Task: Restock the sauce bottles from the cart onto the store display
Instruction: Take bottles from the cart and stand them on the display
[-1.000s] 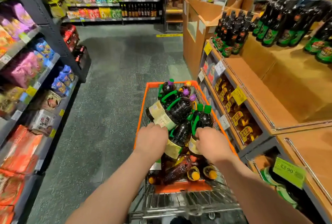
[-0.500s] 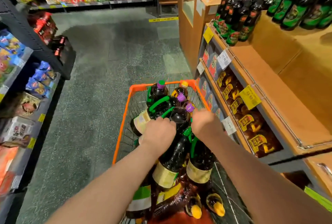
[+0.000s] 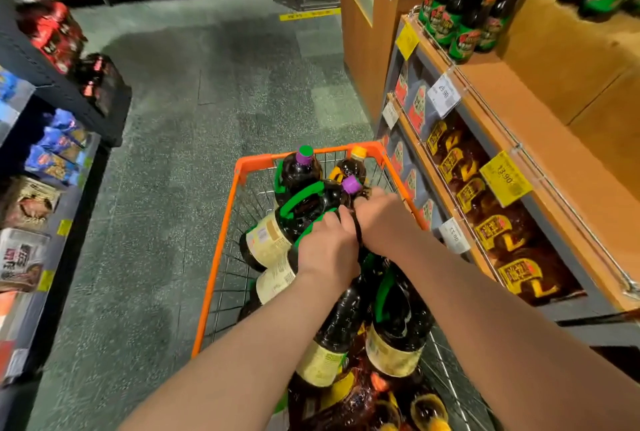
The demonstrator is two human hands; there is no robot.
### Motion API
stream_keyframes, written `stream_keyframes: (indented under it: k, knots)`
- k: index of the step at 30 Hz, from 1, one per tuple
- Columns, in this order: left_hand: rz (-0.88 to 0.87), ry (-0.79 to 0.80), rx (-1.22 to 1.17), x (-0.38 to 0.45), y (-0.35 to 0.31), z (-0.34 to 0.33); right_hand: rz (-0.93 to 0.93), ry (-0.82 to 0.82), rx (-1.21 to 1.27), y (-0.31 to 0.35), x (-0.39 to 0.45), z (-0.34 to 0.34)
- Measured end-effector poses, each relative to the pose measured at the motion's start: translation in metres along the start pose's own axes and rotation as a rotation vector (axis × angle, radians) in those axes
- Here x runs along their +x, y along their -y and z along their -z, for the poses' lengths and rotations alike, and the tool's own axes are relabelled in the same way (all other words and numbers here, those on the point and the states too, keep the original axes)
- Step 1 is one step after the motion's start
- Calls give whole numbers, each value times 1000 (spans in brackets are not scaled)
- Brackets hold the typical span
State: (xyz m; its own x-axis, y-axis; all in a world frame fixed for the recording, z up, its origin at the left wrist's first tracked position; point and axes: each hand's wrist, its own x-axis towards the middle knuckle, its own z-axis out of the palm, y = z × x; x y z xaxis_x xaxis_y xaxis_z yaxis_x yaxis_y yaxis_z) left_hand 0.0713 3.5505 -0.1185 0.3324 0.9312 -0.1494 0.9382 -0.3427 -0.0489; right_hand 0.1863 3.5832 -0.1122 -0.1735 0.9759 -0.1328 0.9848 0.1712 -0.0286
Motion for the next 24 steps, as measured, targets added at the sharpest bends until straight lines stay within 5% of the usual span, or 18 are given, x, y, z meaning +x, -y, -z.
stream_keyframes:
  k: [12,18,24]
  knots:
    - [-36,50,-16,-66,14,29,-24,221,65,36,-76,70]
    - [-30,97,-8,-107,22,49,206,209,65,69,-119,95]
    - [-109,133,29,-162,40,75,32,237,226,113,-171,111]
